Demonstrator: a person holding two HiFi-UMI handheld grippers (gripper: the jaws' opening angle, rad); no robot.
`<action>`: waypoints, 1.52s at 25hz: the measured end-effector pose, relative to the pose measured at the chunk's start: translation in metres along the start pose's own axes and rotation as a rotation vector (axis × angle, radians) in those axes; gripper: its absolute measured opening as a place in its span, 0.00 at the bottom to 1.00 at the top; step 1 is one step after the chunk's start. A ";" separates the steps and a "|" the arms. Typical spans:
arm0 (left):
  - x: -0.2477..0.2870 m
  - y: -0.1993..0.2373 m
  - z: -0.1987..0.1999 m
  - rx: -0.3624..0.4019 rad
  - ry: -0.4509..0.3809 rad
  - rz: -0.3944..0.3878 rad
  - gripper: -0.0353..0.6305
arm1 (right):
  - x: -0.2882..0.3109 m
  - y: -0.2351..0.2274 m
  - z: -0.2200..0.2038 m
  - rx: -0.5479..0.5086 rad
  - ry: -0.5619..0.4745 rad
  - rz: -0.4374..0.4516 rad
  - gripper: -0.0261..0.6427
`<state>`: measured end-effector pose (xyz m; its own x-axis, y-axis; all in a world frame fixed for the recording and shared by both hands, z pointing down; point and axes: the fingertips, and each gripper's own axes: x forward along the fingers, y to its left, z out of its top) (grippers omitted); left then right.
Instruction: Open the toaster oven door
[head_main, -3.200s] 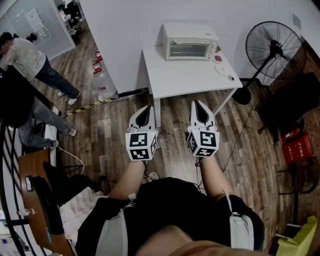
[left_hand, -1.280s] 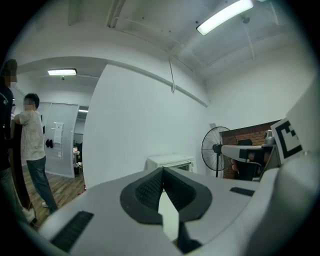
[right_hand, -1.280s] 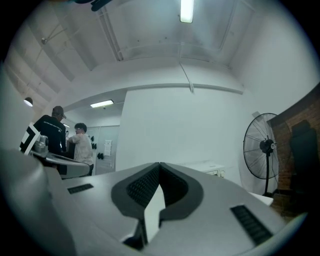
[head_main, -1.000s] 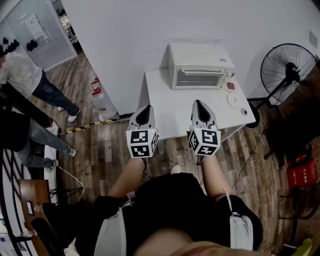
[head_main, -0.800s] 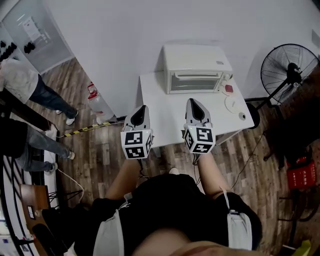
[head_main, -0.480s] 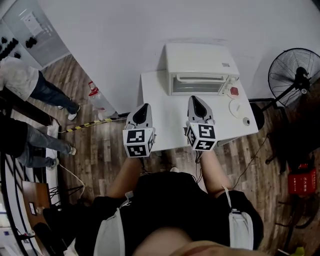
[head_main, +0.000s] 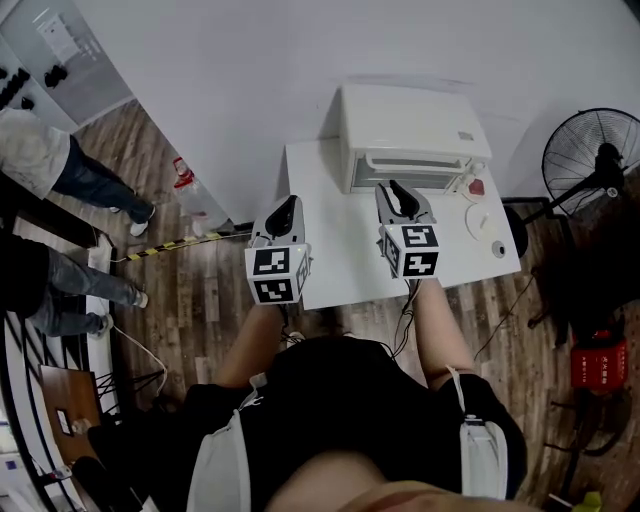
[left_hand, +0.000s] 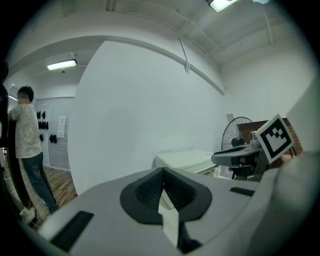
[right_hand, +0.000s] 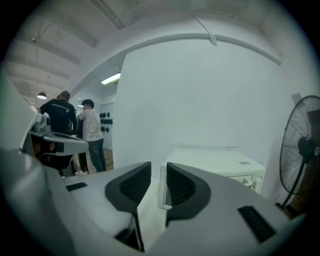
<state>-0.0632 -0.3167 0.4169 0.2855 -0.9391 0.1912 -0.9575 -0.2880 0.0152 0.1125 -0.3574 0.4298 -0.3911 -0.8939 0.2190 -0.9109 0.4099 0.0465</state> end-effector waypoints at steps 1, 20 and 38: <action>0.002 0.003 0.001 -0.002 -0.003 -0.001 0.07 | 0.008 -0.002 -0.002 -0.026 0.037 0.007 0.19; 0.007 0.066 -0.010 -0.052 0.009 0.058 0.07 | 0.139 -0.024 -0.069 -0.379 0.591 0.080 0.26; 0.008 0.059 -0.025 -0.054 0.050 0.026 0.07 | 0.097 -0.009 -0.104 -0.337 0.598 0.039 0.21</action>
<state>-0.1185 -0.3369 0.4436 0.2598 -0.9352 0.2407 -0.9657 -0.2523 0.0621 0.0961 -0.4291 0.5524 -0.1949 -0.6637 0.7221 -0.7690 0.5604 0.3075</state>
